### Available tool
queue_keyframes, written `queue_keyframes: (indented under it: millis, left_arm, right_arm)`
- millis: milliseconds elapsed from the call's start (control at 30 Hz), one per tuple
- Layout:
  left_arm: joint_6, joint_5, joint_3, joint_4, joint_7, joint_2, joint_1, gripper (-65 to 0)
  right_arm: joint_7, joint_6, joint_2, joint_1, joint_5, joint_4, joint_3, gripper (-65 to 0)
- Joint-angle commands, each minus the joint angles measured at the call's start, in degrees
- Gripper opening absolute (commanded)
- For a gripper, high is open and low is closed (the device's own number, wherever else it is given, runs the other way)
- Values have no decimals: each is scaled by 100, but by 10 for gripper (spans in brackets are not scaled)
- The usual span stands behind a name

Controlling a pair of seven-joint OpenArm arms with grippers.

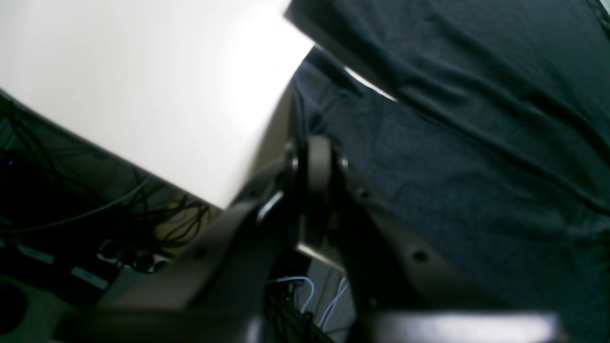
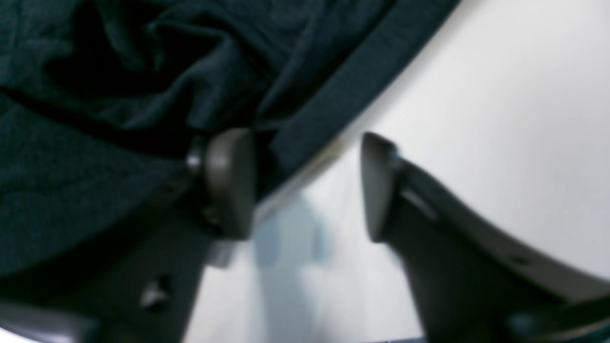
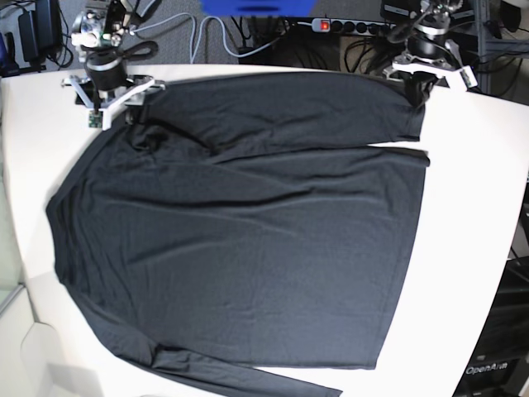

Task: Fold the T-shirt properly
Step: 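Close both grippers on the shirt's shoulder edges, then lift the shirt's shoulder edge with both grippers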

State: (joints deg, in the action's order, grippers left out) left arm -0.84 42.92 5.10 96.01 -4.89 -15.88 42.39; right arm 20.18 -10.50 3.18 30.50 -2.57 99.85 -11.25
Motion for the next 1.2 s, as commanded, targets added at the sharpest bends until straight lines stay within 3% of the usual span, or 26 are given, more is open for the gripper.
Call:
queue_keyframes:
  millis: [0, 333, 833, 1167]
  left_arm:
    - [53, -6, 22, 100, -114, -43, 47, -630]
    - [53, -15, 22, 100, -114, -43, 38, -631]
    - [53, -15, 30, 373, -114, -52, 47, -631]
    - [53, -15, 30, 742, -105, -52, 47, -631]
  right_arm:
    - [-36, -27, -15, -4, 15, 67, -14, -395]
    - [-36, -27, -208, -329, 24, -539, -14, -644]
    - [-45, -27, -208, -320, 24, -469, -172, -649]
    - [-45, -27, -208, -285, 33, 358, -172, -649]
